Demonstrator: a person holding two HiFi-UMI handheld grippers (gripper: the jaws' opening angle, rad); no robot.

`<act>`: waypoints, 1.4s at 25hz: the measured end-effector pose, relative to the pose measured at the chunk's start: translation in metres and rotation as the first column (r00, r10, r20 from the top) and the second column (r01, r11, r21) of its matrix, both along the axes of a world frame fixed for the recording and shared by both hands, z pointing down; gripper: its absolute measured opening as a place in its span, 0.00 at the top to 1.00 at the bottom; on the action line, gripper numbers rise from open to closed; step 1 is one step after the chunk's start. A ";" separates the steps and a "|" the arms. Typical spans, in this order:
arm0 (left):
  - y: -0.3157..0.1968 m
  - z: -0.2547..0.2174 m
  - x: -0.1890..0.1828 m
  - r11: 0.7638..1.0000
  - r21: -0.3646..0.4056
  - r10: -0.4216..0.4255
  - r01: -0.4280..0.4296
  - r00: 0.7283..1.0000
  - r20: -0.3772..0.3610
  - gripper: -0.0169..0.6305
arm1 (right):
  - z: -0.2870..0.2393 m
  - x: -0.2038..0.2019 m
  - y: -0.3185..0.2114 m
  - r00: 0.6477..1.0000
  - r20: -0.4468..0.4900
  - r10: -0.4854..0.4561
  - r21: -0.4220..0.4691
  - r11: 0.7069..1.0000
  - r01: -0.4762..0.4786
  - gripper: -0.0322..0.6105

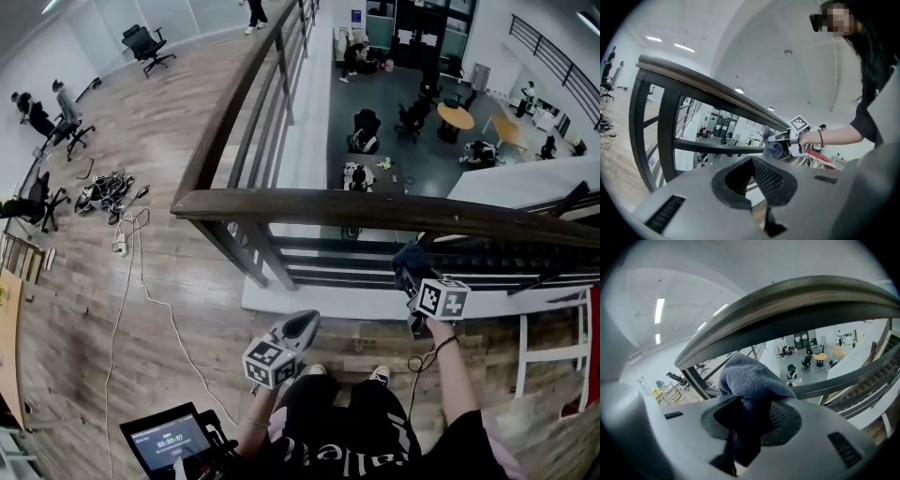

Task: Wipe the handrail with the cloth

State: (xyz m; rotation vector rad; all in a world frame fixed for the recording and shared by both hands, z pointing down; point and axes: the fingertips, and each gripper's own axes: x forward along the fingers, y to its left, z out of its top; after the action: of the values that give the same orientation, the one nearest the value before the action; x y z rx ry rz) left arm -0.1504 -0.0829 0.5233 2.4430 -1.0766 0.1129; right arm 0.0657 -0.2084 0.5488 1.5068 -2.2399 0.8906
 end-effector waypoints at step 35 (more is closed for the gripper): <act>0.011 0.064 -0.104 0.993 -0.104 -0.045 0.053 0.996 0.077 0.97 | 0.080 -0.236 -0.089 0.983 -0.103 -0.154 -0.071 0.987 0.147 0.79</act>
State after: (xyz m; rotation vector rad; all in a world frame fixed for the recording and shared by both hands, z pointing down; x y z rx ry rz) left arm -0.2544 -0.0723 0.5875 2.3325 -1.1320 0.2408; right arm -0.1698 -0.2975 0.6283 1.3058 -2.1925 0.8070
